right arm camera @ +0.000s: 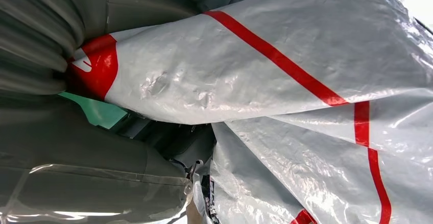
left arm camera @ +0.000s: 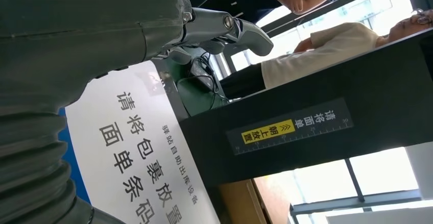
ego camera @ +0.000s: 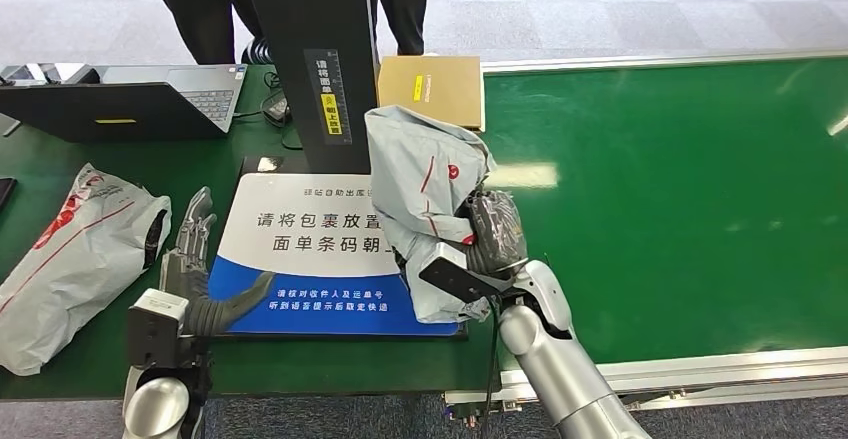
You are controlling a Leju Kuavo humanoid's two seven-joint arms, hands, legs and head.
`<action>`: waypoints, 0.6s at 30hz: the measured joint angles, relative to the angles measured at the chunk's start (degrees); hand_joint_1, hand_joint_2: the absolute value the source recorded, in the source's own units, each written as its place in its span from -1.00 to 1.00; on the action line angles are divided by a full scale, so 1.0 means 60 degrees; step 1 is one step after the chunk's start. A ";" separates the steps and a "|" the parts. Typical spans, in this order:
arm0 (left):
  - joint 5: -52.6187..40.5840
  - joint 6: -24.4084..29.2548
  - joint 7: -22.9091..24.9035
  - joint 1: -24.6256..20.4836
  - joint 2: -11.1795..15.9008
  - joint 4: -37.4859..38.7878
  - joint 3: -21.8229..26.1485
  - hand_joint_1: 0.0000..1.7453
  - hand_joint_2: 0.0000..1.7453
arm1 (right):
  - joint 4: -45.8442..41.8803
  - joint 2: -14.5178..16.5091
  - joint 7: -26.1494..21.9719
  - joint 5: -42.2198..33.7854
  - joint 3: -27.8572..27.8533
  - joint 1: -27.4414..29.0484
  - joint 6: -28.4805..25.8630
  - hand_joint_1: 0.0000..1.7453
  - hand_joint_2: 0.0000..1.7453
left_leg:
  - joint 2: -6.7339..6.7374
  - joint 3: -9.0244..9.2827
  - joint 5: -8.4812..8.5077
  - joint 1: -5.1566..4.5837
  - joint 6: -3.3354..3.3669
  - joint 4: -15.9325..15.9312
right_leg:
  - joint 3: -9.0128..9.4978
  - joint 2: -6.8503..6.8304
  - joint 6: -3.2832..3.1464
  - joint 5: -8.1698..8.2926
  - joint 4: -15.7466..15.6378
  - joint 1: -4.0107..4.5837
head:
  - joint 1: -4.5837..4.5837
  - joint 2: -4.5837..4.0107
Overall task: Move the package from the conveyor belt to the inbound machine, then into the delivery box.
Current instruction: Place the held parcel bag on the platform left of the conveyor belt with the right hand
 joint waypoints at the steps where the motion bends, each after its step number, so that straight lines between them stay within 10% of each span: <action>1: 0.0003 0.0000 -0.0007 0.0003 0.0000 0.0000 0.0000 -1.00 1.00 | 0.0147 0.0041 -0.0006 0.0022 0.0098 -0.0087 -0.0063 0.94 1.00 | 0.0000 0.0000 0.0000 0.0000 -0.0001 0.0000 | 0.0000 0.0000 0.0000 0.0000 0.0000 0.0000 | 0.0000 0.0000; 18: -0.0017 0.0008 0.0022 -0.0033 0.0000 0.0000 -0.0001 -1.00 1.00 | 0.0938 0.0576 0.0276 0.0820 0.1263 -0.0672 -0.0150 0.92 1.00 | 0.0001 0.0000 0.0003 0.0000 -0.0004 0.0000 | -0.0003 0.0000 -0.0002 -0.0001 0.0002 0.0000 | 0.0000 0.0000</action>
